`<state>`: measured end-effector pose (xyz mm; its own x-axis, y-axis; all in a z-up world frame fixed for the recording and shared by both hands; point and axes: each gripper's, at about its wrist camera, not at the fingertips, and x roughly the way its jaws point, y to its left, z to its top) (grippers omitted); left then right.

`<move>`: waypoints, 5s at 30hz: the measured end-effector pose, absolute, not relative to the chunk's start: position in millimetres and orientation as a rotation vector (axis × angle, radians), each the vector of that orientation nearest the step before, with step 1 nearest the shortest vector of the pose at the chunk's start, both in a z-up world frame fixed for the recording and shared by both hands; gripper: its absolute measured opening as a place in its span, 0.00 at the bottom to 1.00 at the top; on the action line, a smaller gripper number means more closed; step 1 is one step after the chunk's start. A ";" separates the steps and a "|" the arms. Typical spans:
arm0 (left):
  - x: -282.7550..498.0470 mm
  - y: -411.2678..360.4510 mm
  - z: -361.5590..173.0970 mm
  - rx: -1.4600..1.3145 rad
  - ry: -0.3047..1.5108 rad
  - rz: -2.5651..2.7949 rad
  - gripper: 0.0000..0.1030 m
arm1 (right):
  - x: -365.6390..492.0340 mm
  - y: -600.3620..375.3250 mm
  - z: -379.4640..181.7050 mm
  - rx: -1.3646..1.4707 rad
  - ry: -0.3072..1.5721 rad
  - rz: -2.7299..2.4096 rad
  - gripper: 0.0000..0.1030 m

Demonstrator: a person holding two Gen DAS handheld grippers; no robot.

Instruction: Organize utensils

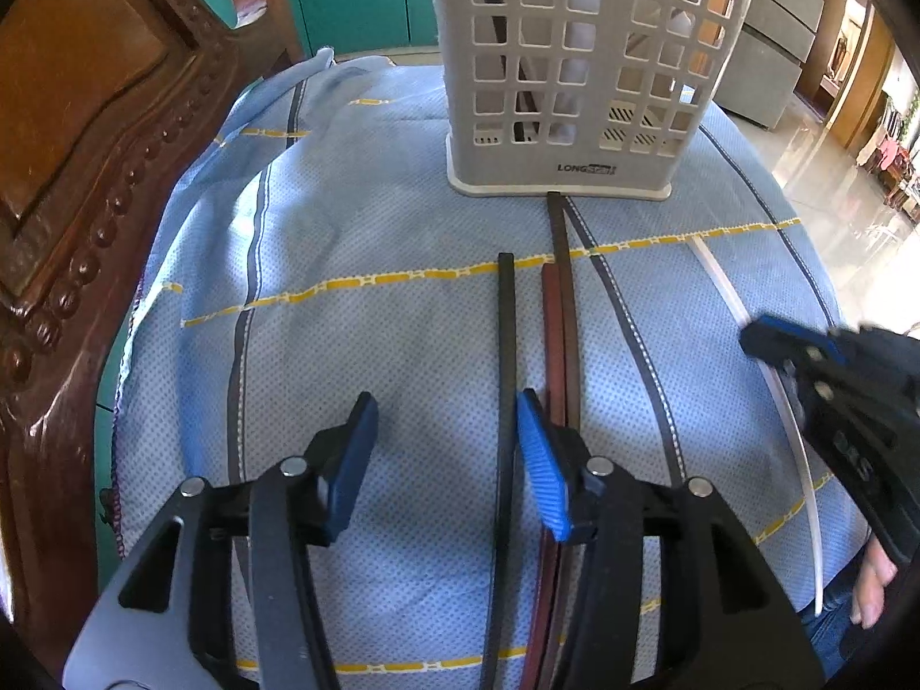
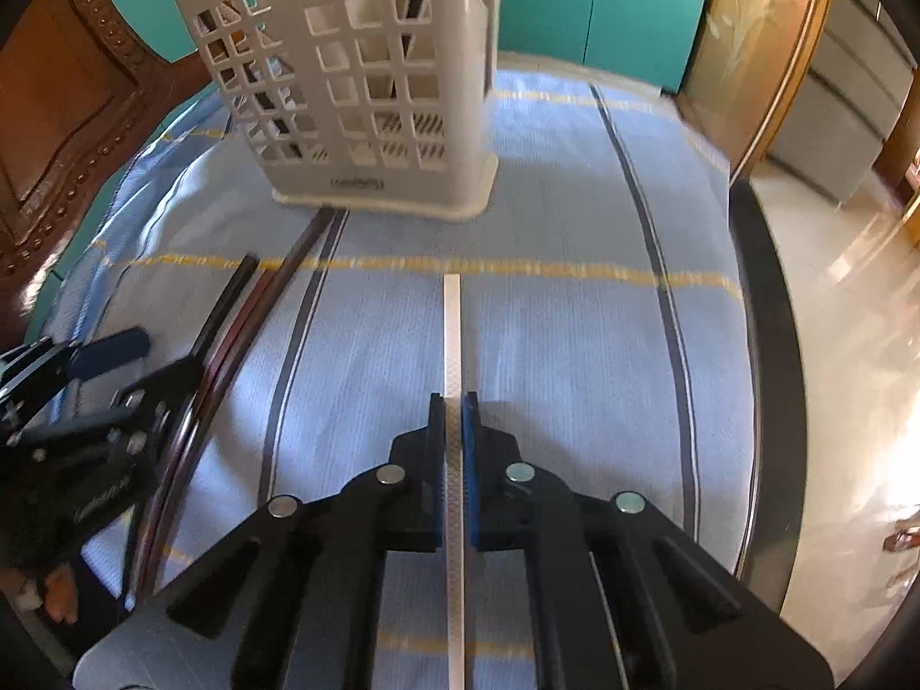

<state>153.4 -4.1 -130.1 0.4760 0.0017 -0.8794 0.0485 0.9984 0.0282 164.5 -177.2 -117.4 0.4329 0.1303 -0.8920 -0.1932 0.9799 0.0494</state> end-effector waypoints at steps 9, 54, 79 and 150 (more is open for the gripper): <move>156.7 -9.0 -130.7 0.063 1.069 -0.023 0.44 | 149.3 -170.1 -117.6 -0.148 1.075 0.208 0.17; 196.6 -1.9 89.2 -0.115 0.325 -0.071 0.07 | 177.7 -189.3 93.2 0.153 0.282 0.274 0.06; 130.0 15.2 70.7 -0.104 0.186 -0.009 0.27 | 91.9 -185.8 84.1 0.052 0.113 0.336 0.44; 89.7 19.6 -8.8 0.037 0.443 0.050 0.85 | 153.8 -174.2 -106.5 0.102 1.047 0.292 0.07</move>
<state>89.7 19.6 -8.8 0.9022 0.0563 -0.4275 -0.0403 0.9981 0.0464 153.8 -174.2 -106.5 0.4658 0.2857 -0.8375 -0.1893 0.9567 0.2211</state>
